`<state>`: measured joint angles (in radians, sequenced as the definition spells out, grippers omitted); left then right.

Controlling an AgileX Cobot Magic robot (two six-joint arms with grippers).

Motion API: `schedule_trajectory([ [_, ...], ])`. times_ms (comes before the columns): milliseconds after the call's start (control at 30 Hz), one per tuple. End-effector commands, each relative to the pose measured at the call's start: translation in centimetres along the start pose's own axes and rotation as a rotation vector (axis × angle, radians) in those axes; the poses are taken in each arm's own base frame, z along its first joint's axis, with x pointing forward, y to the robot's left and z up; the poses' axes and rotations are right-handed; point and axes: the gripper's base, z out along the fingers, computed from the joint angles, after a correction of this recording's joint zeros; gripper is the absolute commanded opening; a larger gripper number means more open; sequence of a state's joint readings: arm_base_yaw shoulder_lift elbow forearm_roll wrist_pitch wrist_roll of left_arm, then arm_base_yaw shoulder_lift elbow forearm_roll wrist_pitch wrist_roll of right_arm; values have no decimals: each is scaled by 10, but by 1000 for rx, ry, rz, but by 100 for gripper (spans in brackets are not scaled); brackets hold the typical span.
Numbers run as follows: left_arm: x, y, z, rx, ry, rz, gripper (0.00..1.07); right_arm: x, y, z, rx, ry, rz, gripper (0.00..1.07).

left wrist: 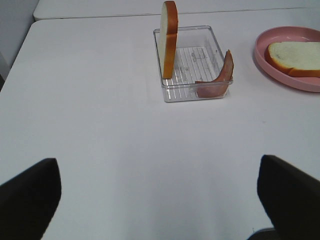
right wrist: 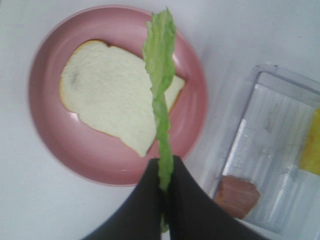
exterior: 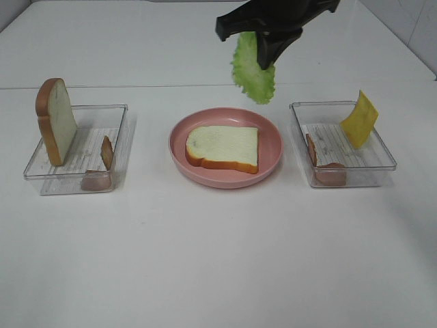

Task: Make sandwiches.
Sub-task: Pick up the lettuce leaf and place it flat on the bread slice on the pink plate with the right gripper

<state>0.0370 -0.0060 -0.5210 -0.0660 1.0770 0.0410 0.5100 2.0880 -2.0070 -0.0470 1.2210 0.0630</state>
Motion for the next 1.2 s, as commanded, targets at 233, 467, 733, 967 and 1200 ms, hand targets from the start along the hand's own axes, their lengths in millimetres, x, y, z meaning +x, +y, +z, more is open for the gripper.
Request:
schedule_trajectory([
  [233,1,0,-2,1,-17,-2,101,-4,60,32,-192,5,-73,0],
  [467,1,0,-2,1,-17,-2,101,-4,67,60,-250,56,-97,0],
  [733,1,0,-2,1,-17,-2,101,-4,70,90,-259,87,-103,0],
  [967,1,0,-2,1,-17,-2,101,-3,56,110,-94,116,-128,0],
  [1200,1,0,-2,1,-17,-2,101,-4,47,123,20,121,-181,0],
])
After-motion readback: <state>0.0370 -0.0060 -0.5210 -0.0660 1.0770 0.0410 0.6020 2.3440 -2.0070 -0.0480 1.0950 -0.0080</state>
